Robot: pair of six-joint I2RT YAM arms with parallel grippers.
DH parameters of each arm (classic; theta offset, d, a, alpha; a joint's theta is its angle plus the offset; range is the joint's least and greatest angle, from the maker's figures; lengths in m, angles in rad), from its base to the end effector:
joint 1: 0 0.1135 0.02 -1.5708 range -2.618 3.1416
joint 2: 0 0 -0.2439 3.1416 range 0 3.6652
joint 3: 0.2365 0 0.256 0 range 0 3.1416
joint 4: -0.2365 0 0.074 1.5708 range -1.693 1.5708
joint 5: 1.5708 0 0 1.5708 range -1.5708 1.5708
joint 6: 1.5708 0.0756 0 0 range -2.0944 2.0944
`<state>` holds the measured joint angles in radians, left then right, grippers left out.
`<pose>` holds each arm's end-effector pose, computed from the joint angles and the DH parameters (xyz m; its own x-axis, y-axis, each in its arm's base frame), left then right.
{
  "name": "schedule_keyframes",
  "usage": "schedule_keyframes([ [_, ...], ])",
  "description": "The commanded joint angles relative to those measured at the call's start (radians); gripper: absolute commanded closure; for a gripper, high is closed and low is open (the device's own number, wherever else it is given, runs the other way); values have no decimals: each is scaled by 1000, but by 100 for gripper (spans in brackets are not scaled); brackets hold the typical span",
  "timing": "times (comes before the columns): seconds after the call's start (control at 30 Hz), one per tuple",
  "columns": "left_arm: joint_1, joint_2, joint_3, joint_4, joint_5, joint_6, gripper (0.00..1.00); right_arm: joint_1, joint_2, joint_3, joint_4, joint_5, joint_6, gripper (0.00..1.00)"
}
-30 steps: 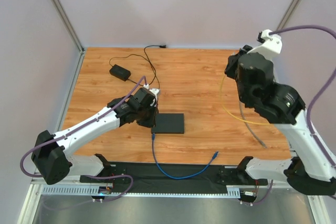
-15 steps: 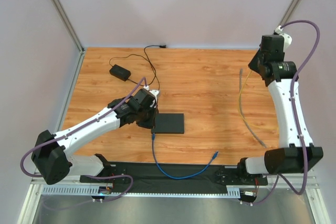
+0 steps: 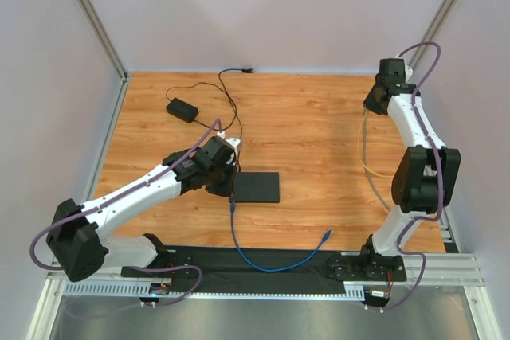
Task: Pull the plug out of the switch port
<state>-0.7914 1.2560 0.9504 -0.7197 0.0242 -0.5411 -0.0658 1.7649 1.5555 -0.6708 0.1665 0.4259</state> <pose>0.1937 -0.1987 0.1999 -0.8858 0.1639 -0.4341 0.3076 0.9078 -0.2850 0.4159 -0.0400 0.2452 -0.6302 0.4498 -0.6329 0.4728 0.8689 0.1468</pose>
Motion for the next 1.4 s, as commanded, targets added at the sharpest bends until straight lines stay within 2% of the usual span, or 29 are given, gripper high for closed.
schedule_keyframes([
  [0.0,-3,-64,-44,-9,-9,-6,100,-14,82,63,60,22,10,94],
  [0.17,-2,-160,-99,-1,-17,-51,100,-14,169,69,86,31,4,92],
  [0.27,-2,-222,-121,-10,-21,-80,100,-14,197,84,91,19,-1,86],
  [0.3,-3,-236,-125,-14,-20,-86,100,-14,206,98,77,16,-4,73],
  [0.33,-3,-248,-127,-23,-21,-92,100,-12,221,127,38,19,-6,66],
  [0.37,-2,-268,-130,-27,-21,-103,100,-12,226,138,18,22,-4,51],
  [0.47,-2,-300,-131,-61,-42,-122,97,-5,216,129,-27,50,-13,34],
  [0.6,-3,-352,-153,-96,-73,-149,94,18,105,25,-82,126,-18,32],
  [0.7,-3,-403,-177,-122,-78,-171,88,99,-82,-150,-95,154,10,32],
  [0.73,0,-415,-186,-129,-76,-195,82,172,-185,-205,-86,148,4,32],
  [0.8,1,-454,-220,-116,-47,-220,79,265,-284,-334,-92,172,7,32],
  [0.83,1,-467,-234,-109,-37,-253,77,368,-374,-374,-98,185,36,31],
  [0.9,1,-500,-275,-77,2,-286,75,470,-455,-490,-90,186,51,31],
  [0.93,0,-518,-288,-67,22,-313,75,563,-520,-521,-82,183,89,31],
  [1.1,1,-569,-366,12,29,-381,75,771,-642,-711,48,-3,149,30],
  [1.17,1,-607,-401,40,25,-425,74,862,-680,-785,135,-27,151,31],
  [1.27,0,-676,-467,106,28,-485,68,943,-708,-851,232,-80,178,33],
  [1.37,1,-730,-551,198,40,-578,60,1001,-697,-871,324,-145,180,41],
])
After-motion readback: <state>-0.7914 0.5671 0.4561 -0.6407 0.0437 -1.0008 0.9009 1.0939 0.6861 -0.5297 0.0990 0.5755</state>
